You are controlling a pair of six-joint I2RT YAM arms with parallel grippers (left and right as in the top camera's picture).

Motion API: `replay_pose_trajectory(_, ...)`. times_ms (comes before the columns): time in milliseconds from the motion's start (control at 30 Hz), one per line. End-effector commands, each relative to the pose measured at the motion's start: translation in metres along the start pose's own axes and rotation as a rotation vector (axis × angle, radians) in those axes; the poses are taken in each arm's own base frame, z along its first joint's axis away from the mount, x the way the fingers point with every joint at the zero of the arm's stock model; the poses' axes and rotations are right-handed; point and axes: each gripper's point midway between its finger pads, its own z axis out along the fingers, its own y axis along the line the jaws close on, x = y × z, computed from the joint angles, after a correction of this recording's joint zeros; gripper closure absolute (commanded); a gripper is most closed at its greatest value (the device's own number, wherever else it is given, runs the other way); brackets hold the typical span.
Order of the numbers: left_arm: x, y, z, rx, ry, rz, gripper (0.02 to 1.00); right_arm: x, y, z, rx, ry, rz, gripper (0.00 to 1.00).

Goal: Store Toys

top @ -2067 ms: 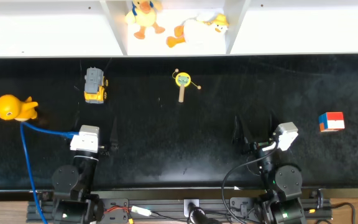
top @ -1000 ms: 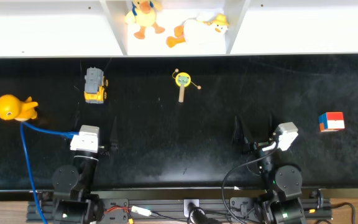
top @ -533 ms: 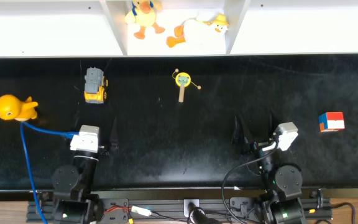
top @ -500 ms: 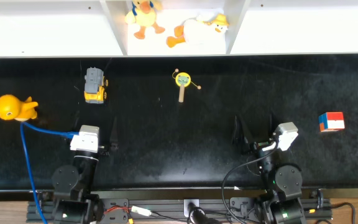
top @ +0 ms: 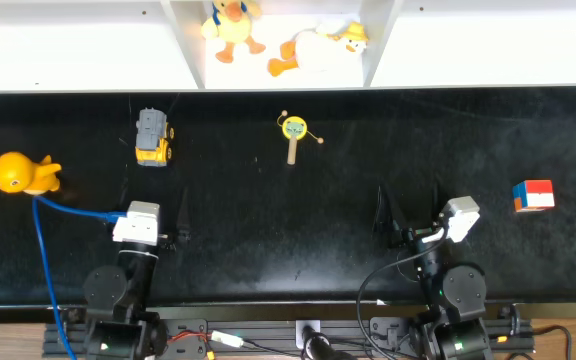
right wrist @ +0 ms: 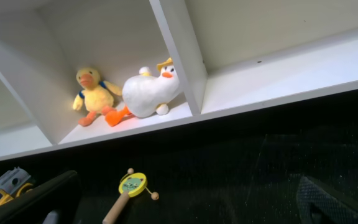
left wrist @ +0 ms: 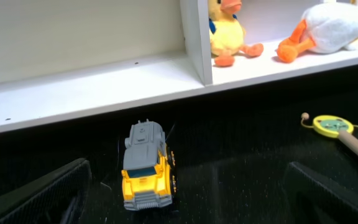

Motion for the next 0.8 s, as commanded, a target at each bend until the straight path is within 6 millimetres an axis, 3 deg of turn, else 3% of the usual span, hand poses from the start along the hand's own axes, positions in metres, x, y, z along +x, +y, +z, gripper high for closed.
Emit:
replay_pose_trajectory(33, -0.009, 0.002, -0.001, -0.013, -0.040, -0.029, 0.020, 0.004, 0.001, 0.000, -0.008, 0.004, -0.007, 0.005)
replay_pose_trajectory(133, -0.016, 0.004, -0.001, -0.022, -0.066, -0.057, 0.023, 0.004, 0.001, 0.000, -0.008, 0.004, -0.007, 0.005)
replay_pose_trajectory(300, -0.029, 0.024, -0.011, -0.123, -0.029, -0.133, 0.020, 0.004, 0.001, 0.000, -0.008, 0.004, -0.007, 0.007)
replay_pose_trajectory(400, -0.037, 0.041, -0.026, -0.213, 0.049, -0.131, 0.020, 0.004, 0.001, 0.000, -0.008, 0.004, -0.007, 0.007)
replay_pose_trajectory(533, -0.064, 0.060, -0.051, -0.308, 0.134, -0.122, 0.020, 0.004, 0.001, 0.000, -0.008, 0.004, -0.007, 0.005)
replay_pose_trajectory(700, -0.090, 0.101, -0.089, -0.559, 0.244, -0.216, 0.020, 0.004, 0.001, 0.000, -0.008, 0.004, -0.007, 0.005)
replay_pose_trajectory(800, -0.110, 0.114, -0.101, -0.639, 0.278, -0.211, 0.020, 0.004, 0.001, 0.000, -0.008, 0.004, -0.007, 0.007)
